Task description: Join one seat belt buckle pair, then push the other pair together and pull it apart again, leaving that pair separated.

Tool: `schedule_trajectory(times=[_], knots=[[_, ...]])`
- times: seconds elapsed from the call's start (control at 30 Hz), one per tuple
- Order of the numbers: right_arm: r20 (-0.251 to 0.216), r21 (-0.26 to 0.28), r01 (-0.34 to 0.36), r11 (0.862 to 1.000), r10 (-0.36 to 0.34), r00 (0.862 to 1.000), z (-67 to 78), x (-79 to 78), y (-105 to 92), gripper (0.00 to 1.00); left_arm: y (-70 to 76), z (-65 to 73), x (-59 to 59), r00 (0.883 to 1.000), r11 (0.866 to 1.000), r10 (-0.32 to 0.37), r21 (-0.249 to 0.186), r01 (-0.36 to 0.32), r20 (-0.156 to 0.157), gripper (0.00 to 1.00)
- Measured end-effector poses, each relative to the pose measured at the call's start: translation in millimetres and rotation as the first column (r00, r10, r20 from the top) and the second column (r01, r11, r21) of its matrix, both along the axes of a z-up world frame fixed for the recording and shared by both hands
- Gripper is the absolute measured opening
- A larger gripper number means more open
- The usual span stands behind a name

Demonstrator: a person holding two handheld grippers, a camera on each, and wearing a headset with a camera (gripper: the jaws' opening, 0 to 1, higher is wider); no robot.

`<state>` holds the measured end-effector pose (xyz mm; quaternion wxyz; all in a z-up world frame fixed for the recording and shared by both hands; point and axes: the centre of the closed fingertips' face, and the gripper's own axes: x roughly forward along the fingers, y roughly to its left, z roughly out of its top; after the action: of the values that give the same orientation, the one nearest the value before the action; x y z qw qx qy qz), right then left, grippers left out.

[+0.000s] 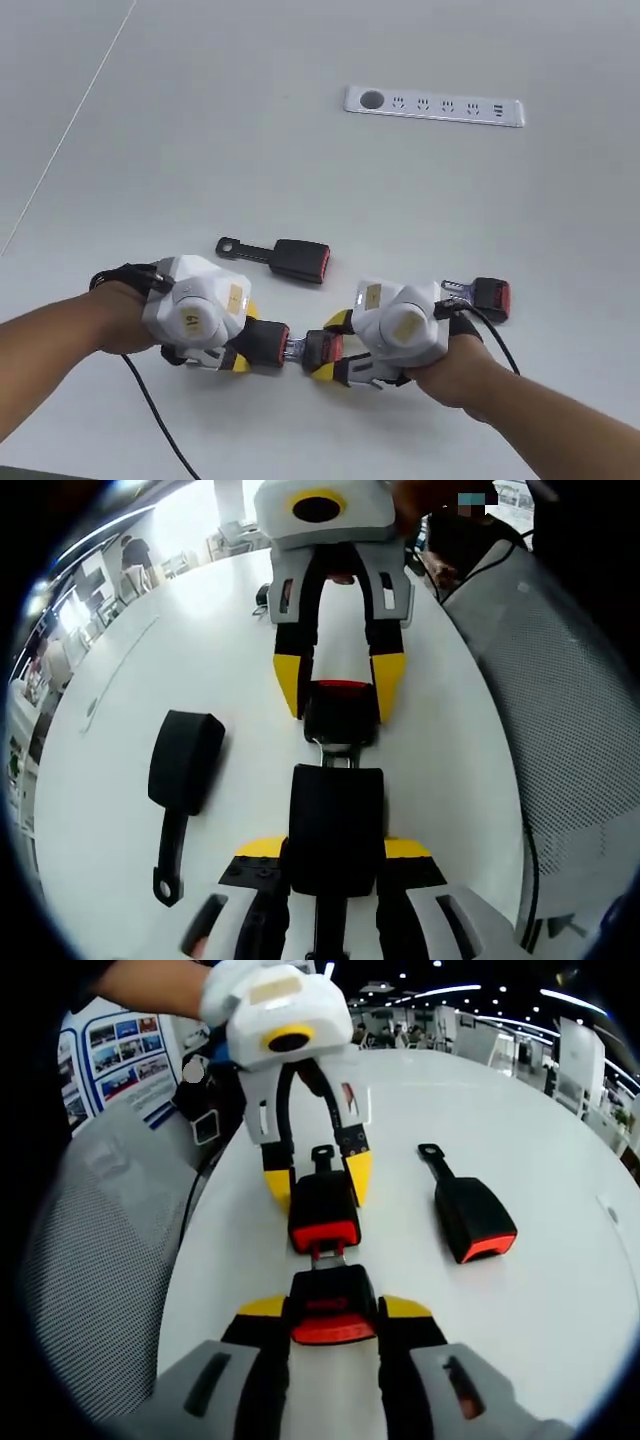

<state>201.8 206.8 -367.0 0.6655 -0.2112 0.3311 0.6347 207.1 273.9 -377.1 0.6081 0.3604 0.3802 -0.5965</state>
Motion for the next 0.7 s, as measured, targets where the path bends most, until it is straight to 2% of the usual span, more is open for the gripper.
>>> schedule_trajectory(times=[0.27, 0.3, 0.33, 0.37, 0.7], knots=[[-0.014, 0.024, 0.027, 0.999, -0.027, 1.0, 1.0, 0.5, 17.9, 0.32, -0.7, 0.0, -0.1, 1.0, 1.0, -0.008, 0.01, 0.008, -0.002, 0.33], [-0.027, 0.019, 0.033, 0.999, -0.032, 0.999, 0.4, -1.0, 18.6, 0.32, 4.5, -0.3, -2.2, 1.0, 0.999, -0.025, 0.036, 0.025, -0.008, 0.33], [-0.028, 0.013, 0.028, 1.0, -0.028, 0.999, -0.9, 0.8, 15.9, 0.32, 2.3, 1.7, -1.7, 1.0, 1.0, -0.015, 0.013, 0.015, -0.004, 0.33], [-0.027, 0.016, 0.028, 0.999, -0.027, 0.999, -1.3, 1.1, 15.6, 0.32, 2.3, 2.3, -1.8, 1.0, 1.0, -0.014, 0.011, 0.014, -0.003, 0.33], [-0.019, 0.007, 0.023, 1.0, -0.022, 1.0, -2.6, 1.5, 15.8, 0.32, 3.3, 4.6, -2.5, 1.0, 0.999, -0.026, 0.021, 0.026, -0.006, 0.34]])
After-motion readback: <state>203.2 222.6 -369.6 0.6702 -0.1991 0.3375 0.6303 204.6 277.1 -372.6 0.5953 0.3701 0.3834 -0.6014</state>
